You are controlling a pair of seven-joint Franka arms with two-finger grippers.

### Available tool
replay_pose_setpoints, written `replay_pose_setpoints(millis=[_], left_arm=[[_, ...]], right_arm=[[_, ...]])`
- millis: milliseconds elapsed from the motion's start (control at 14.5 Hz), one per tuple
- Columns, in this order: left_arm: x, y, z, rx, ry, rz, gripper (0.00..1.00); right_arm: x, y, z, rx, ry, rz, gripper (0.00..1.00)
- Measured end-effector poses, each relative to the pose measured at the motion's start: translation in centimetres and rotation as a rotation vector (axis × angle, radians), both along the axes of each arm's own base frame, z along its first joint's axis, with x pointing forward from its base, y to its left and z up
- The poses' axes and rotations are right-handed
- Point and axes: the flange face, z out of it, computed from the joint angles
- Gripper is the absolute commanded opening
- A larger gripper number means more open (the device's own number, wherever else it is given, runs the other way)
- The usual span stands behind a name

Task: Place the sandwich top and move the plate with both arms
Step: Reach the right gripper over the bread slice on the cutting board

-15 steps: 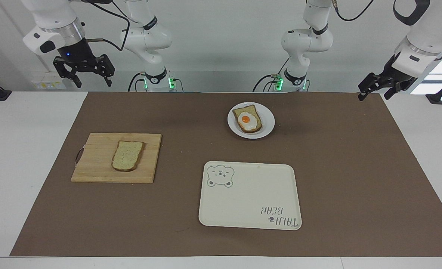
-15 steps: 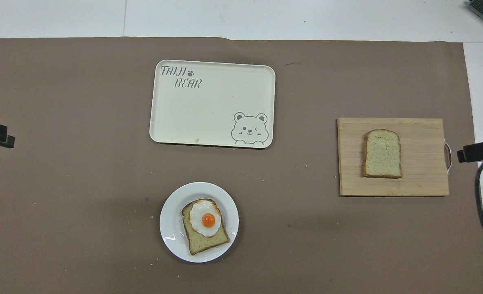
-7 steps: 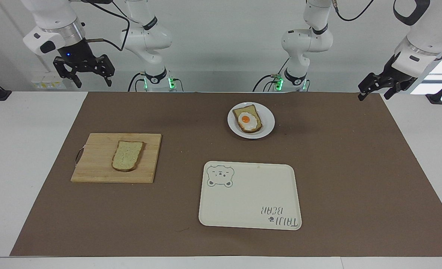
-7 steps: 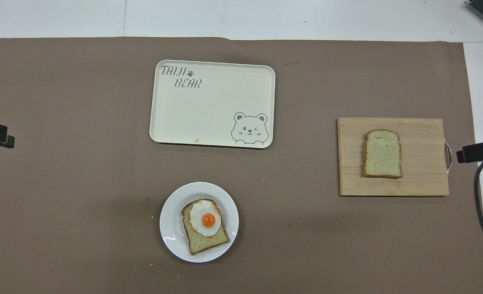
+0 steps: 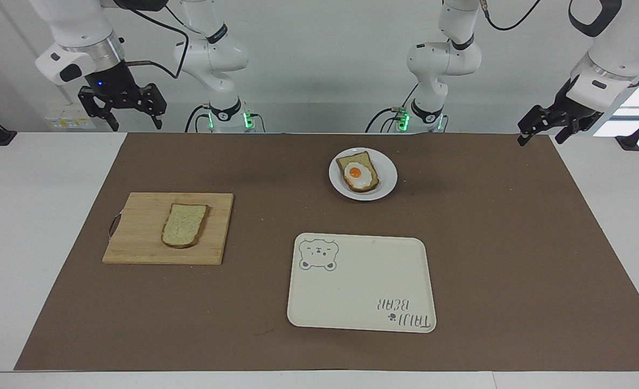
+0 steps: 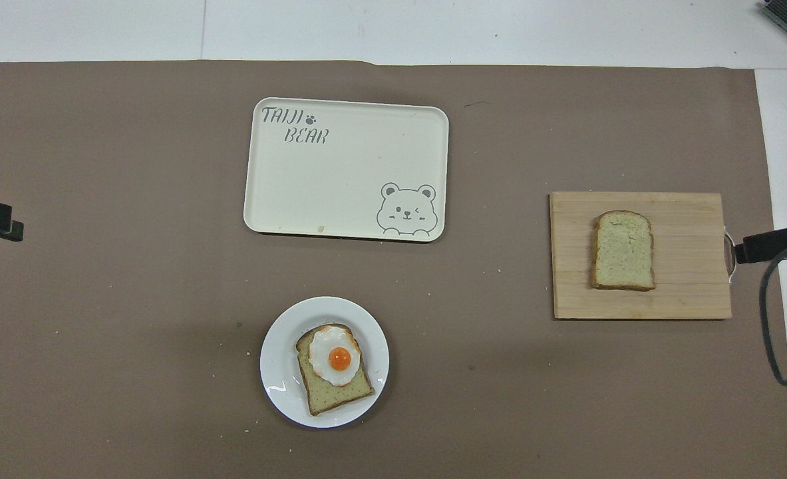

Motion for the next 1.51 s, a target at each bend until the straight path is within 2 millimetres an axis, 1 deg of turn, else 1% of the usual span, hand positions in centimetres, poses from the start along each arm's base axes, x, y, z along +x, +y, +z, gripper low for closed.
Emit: replay_pose_setpoints(millis=[138,482,689,826,1308,1515], left_arm=[[0.0,0.0,0.0,0.000,0.000,0.000,1.00],[0.0,0.0,0.0,0.000,0.000,0.000,1.00],[0.0,0.0,0.0,0.000,0.000,0.000,1.00],[0.0,0.0,0.0,0.000,0.000,0.000,1.00],[0.0,0.0,0.0,0.000,0.000,0.000,1.00],[0.0,0.0,0.0,0.000,0.000,0.000,1.00]], right_arm=[[0.3,0.0,-1.3,0.000,-0.003,0.003,1.00],[0.5,-0.3,-2.9,0.001,0.007,0.005,1.00],[0.6,-0.6,-4.1,0.001,0.005,-0.001,1.00],[0.8,-0.9,-5.3,0.003,0.000,-0.006,1.00],[2.1,-2.2,-12.3,0.022,-0.030,-0.038,1.00],[3.2,-3.0,-16.3,0.076,-0.025,-0.074,1.00]])
